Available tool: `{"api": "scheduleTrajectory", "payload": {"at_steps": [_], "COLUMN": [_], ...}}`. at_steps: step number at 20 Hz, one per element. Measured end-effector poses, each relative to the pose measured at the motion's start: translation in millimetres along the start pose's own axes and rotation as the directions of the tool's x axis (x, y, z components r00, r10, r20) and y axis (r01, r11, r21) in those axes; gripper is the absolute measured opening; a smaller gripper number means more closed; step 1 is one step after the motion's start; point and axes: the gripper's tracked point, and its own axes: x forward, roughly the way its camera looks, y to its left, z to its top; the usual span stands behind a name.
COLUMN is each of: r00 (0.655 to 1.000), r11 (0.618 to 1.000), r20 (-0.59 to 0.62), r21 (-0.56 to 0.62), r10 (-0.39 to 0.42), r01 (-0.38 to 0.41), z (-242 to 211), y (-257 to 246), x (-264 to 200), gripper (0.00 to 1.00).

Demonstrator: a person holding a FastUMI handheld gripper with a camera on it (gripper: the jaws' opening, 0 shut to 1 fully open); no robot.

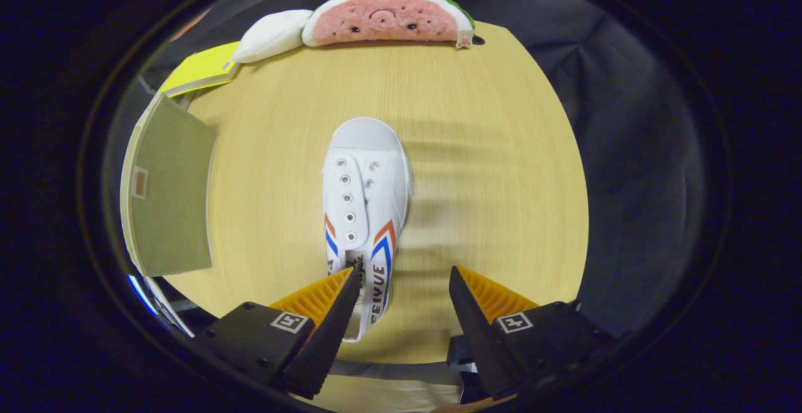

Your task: Open the storage box then place both shoes into the box .Put the left shoe in first, then the right shoe, with the right side of both shoes facing outward in a uniform manner.

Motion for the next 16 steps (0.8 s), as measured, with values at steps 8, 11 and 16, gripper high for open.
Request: {"api": "scheduleTrajectory", "payload": {"at_steps": [8, 11, 16], "r00": [0.997, 0.996, 0.993], "r11": [0.998, 0.996, 0.993], "r20": [-0.046, -0.027, 0.011], "r21": [0.037, 0.013, 0.011], "r10": [0.058, 0.088, 0.115], "r01": [-0.057, -0.088, -0.116], "z": [6, 5, 8], "y": [8, 21, 18], "x": [35, 42, 32], "gripper": [0.76, 0.37, 0.06]}}
